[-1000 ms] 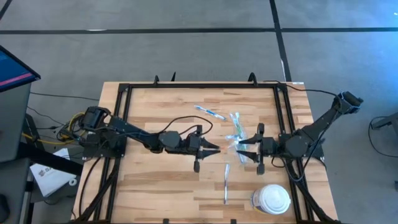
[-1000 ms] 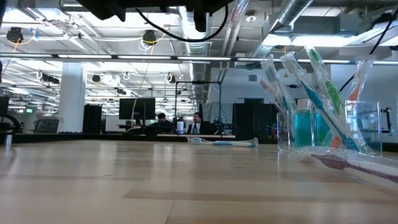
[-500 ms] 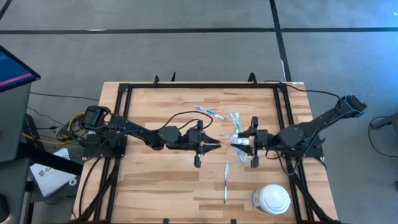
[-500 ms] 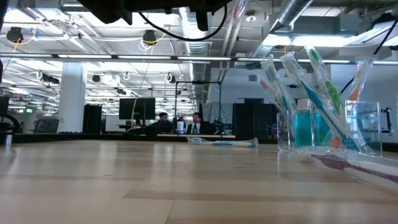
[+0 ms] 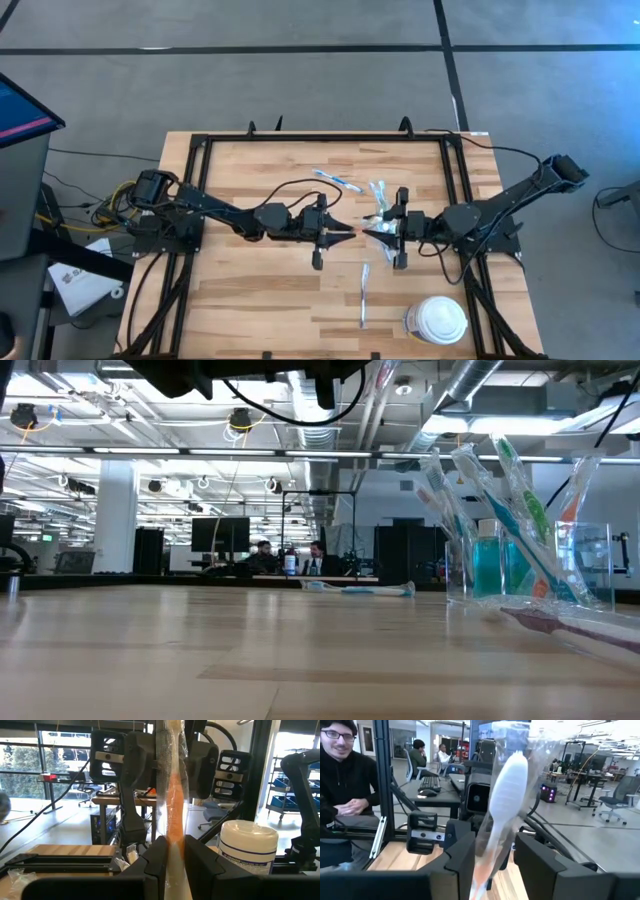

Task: Pick & Place toothbrushing station
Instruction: Put the orange toothbrush into the top part transparent organizer

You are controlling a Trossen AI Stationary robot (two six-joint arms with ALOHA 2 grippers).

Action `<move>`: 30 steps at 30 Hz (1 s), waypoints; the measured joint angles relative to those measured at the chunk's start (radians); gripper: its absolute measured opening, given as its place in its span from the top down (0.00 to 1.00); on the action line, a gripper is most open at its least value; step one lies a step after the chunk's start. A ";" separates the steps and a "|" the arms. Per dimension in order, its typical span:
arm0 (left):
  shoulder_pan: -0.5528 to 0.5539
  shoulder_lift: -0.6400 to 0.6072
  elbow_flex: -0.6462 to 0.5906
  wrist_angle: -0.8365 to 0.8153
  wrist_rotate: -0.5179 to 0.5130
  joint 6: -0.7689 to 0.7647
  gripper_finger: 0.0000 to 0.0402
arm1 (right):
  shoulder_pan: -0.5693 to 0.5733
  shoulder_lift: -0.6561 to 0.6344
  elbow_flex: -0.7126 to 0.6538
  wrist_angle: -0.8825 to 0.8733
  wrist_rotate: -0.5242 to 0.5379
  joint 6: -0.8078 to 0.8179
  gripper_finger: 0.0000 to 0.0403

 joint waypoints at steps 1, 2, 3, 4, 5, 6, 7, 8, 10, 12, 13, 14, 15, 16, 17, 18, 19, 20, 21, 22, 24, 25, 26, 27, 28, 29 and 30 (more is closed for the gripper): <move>0.000 0.000 0.000 0.000 0.000 0.000 0.88 | 0.003 0.000 0.000 0.005 0.000 0.000 0.69; 0.000 0.000 0.000 0.000 0.000 0.000 0.88 | 0.006 0.000 0.000 0.014 0.000 0.000 0.70; 0.000 0.000 0.000 0.000 0.000 0.000 0.88 | 0.008 -0.001 0.000 0.023 0.000 0.000 0.72; 0.000 0.000 0.000 0.000 0.000 0.000 0.88 | 0.011 -0.001 0.000 0.028 0.000 0.000 0.73; 0.000 0.000 0.000 0.000 0.000 0.000 0.88 | 0.014 -0.001 0.000 0.029 0.000 0.000 0.74; 0.000 0.000 0.000 0.000 0.001 0.000 0.88 | 0.018 -0.001 0.000 0.028 0.000 0.000 0.76; 0.000 0.000 0.000 0.000 0.001 0.000 0.88 | 0.020 -0.001 0.000 0.028 0.000 0.000 0.77; 0.000 0.000 0.000 0.000 0.001 0.000 0.88 | 0.020 -0.001 0.000 0.028 0.000 -0.002 0.79; 0.000 0.000 0.000 0.000 0.002 0.000 0.88 | 0.020 -0.001 0.000 0.027 0.000 -0.014 0.83; 0.000 0.000 0.000 -0.001 0.002 0.000 0.88 | 0.020 -0.001 0.000 0.027 0.000 -0.016 0.89; 0.000 0.000 0.000 -0.001 0.001 0.001 0.88 | 0.020 -0.001 0.000 0.027 -0.001 -0.019 0.92; 0.000 0.000 0.000 -0.001 0.000 0.004 0.88 | 0.020 -0.001 0.000 0.027 -0.004 -0.022 0.95; 0.000 0.000 0.000 -0.001 0.001 0.005 0.88 | 0.020 -0.001 0.000 0.027 -0.006 -0.031 0.97; 0.000 0.000 0.000 -0.001 0.003 0.005 0.88 | 0.020 -0.001 0.000 0.027 -0.005 -0.037 0.97; 0.000 0.000 0.000 -0.002 0.002 0.005 0.88 | 0.020 -0.001 0.000 0.027 -0.006 -0.037 0.97; 0.000 0.000 0.000 -0.002 0.000 0.004 0.87 | 0.020 -0.001 0.000 0.027 -0.006 -0.037 0.96; 0.000 0.000 0.000 -0.002 -0.001 0.004 0.86 | 0.020 -0.001 0.000 0.026 -0.005 -0.035 0.95; 0.000 0.000 0.000 -0.002 -0.002 0.003 0.85 | 0.020 -0.001 0.000 0.025 -0.005 -0.035 0.96; 0.000 0.000 0.000 -0.002 -0.003 0.002 0.84 | 0.020 -0.001 0.000 0.025 -0.005 -0.036 0.96; 0.000 0.000 0.000 -0.002 -0.005 0.000 0.83 | 0.020 -0.001 0.000 0.023 -0.005 -0.044 0.98; 0.000 0.000 0.000 -0.004 -0.006 -0.001 0.80 | 0.020 -0.001 0.000 0.020 -0.001 -0.054 0.98; 0.000 0.000 0.000 -0.005 -0.007 -0.001 0.79 | 0.020 -0.002 0.000 0.018 0.003 -0.053 0.98; 0.000 0.000 0.000 -0.005 -0.008 -0.001 0.78 | 0.020 -0.007 0.000 0.008 0.006 -0.051 0.97; 0.000 0.000 0.000 -0.005 -0.009 0.000 0.77 | 0.020 -0.013 0.000 -0.002 0.008 -0.047 0.97; 0.000 0.000 0.000 -0.005 -0.008 0.000 0.75 | 0.020 -0.019 0.000 -0.009 0.008 -0.045 0.98; 0.000 0.000 0.000 -0.005 -0.008 0.000 0.74 | 0.020 -0.025 0.000 -0.020 0.009 -0.045 0.99; 0.000 0.000 0.000 -0.005 -0.008 0.000 0.73 | 0.020 -0.032 0.000 -0.032 0.009 -0.045 0.99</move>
